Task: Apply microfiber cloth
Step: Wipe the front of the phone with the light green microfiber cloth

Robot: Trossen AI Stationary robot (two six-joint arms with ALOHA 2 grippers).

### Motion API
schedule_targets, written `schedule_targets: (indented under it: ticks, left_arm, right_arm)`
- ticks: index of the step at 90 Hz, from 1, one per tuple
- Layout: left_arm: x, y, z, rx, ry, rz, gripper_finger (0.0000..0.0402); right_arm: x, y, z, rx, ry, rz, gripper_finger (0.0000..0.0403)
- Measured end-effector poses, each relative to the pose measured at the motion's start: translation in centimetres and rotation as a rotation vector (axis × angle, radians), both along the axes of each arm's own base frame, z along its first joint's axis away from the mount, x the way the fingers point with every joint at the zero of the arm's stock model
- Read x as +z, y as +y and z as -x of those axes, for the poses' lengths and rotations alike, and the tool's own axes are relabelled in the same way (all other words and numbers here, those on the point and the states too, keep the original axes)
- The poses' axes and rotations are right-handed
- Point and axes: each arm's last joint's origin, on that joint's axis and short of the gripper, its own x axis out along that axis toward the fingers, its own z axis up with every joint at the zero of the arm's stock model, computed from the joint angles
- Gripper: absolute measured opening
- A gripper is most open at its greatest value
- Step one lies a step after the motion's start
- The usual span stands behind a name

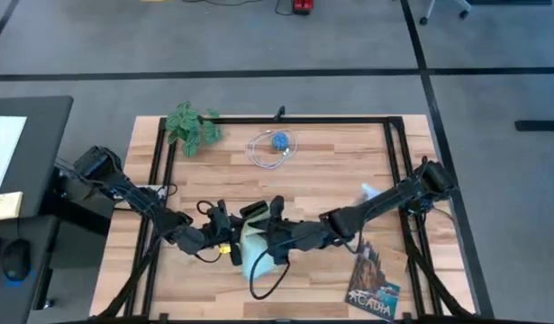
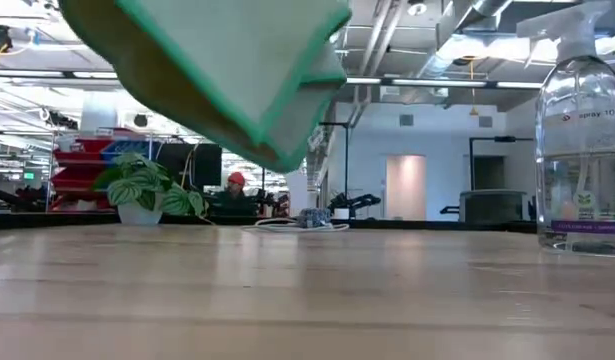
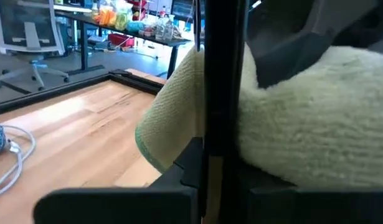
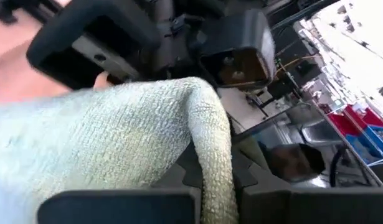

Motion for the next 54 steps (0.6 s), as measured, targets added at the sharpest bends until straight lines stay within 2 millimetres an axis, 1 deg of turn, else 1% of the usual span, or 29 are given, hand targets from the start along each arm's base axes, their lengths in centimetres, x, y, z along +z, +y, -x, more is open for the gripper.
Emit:
schedule_targets:
  ticks: [15,30,41,54]
  left_arm:
    - [0.1,-0.3,-0.1,0.001,0.021,-0.017,0.0007]
    - [0.6,-0.4,-0.2,0.013,0.018,-0.018,0.0007]
    - [0.6,-0.4,-0.2,0.013,0.020,-0.019,0.0007]
    - [0.9,-0.4,-0.2,0.009,0.011,-0.010,0.0007]
  right_arm:
    - [-1.1,-0.1,0.7,-0.098,0.107,0.023,0.0001]
    - [-2.1,0.6,1.9,-0.205,0.192,0.136,0.0001]
    - [-1.9,0.9,1.8,-0.202,0.156,0.110,0.0001]
    - [-0.9,1.0,1.1,-0.170,0.055,0.095,0.0001]
